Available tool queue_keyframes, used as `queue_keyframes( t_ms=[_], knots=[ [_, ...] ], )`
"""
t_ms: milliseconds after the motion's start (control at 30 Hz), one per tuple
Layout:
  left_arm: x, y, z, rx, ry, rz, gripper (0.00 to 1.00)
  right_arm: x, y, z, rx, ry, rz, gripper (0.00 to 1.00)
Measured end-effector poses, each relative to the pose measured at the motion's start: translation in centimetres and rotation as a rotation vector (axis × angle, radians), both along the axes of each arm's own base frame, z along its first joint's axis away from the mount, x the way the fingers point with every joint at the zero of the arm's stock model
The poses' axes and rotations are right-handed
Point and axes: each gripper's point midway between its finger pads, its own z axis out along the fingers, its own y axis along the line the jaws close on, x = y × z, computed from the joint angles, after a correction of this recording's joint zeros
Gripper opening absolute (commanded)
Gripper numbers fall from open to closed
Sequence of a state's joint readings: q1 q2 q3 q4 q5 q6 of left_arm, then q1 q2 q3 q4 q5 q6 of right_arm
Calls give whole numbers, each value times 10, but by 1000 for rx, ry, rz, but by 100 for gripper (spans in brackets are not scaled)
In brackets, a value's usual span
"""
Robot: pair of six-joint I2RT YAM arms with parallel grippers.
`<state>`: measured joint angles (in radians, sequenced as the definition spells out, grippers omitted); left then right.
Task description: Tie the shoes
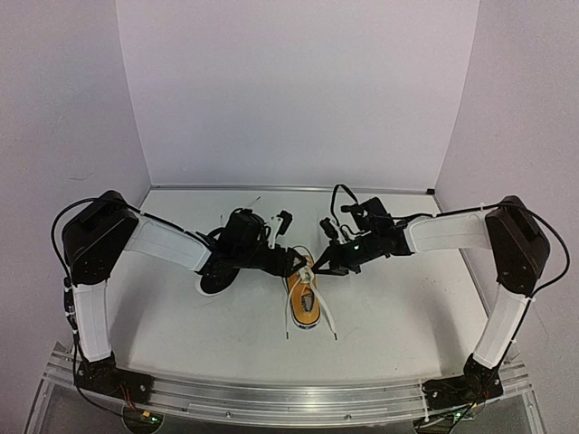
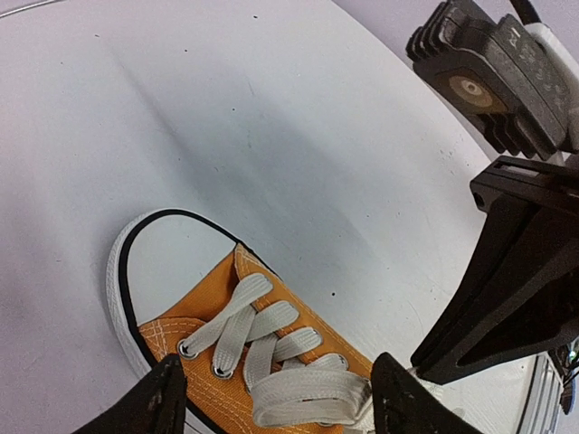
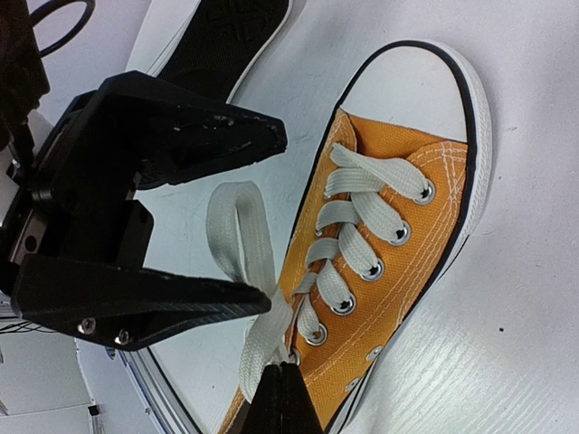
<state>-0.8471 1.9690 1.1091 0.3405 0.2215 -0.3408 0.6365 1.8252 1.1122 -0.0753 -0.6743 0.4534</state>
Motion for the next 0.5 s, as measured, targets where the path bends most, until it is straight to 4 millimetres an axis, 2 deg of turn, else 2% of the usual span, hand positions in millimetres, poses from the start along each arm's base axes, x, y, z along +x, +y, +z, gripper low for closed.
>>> queue_keyframes(
  t_ms=[67, 200, 400, 500],
  knots=[
    [-1, 0, 0, -6, 6, -2, 41, 0, 0, 0, 0, 0, 0, 0],
    [-4, -5, 5, -32, 8, -32, 21, 0, 0, 0, 0, 0, -1, 0],
    [-11, -7, 6, -54, 5, -70, 2, -2, -3, 0, -7, -5, -7, 0],
    [-17, -2, -1, -44, 15, -77, 0, -3, -7, 1, -16, -13, -18, 0]
  ],
)
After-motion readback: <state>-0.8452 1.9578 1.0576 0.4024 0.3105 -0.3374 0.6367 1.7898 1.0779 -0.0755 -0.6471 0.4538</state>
